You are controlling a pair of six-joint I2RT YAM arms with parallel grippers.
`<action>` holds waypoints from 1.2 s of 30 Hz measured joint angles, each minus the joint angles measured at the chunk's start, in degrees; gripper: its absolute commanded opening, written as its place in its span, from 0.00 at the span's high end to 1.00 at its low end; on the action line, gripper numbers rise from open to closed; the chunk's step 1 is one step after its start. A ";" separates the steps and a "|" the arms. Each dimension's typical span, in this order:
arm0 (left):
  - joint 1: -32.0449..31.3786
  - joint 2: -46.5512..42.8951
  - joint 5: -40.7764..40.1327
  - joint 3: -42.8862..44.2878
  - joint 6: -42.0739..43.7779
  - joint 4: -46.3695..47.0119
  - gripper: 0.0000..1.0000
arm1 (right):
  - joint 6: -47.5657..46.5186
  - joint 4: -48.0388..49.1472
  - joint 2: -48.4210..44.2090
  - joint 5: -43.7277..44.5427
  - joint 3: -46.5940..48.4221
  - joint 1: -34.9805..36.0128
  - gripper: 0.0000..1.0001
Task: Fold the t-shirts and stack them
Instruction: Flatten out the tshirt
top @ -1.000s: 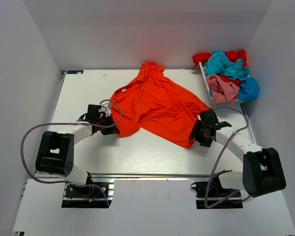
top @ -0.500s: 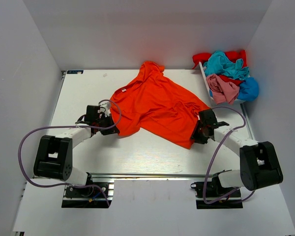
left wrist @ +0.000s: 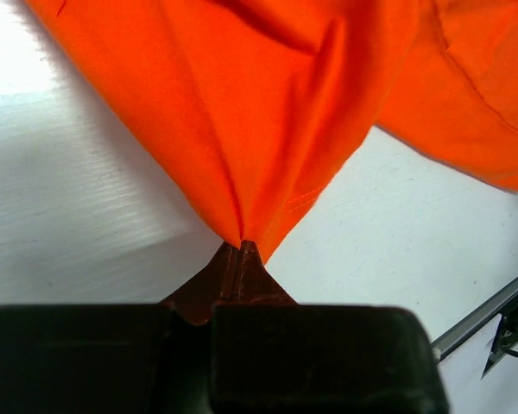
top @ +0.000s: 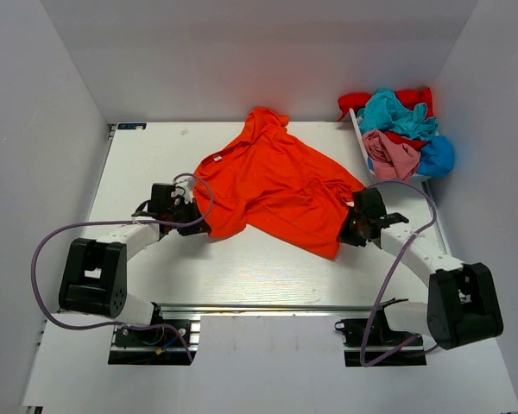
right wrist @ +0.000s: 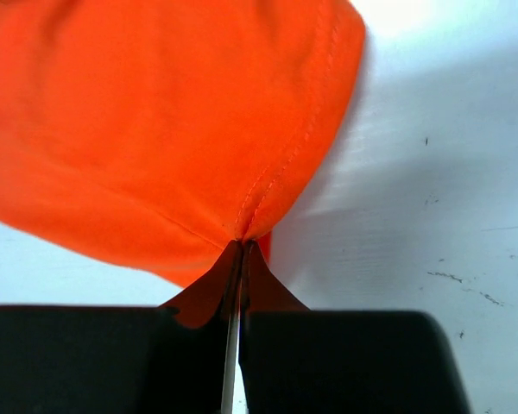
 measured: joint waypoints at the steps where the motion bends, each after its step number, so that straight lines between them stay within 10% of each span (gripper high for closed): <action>1: 0.00 -0.24 0.07 0.37 -0.15 -0.26 1.00 | -0.57 -0.59 -0.92 0.17 0.76 0.00 1.00; 10: 0.13 -9.84 -3.61 14.05 -2.49 -1.44 1.00 | -6.49 -3.32 -9.31 4.68 11.37 -0.02 1.00; 23: 0.44 -15.45 -30.05 44.61 -3.10 -10.99 1.00 | -16.06 1.51 -21.46 20.11 24.48 0.00 1.00; 36: 0.44 -23.76 -34.27 59.47 2.82 -15.76 1.00 | -29.09 6.40 -23.98 16.65 43.45 0.11 1.00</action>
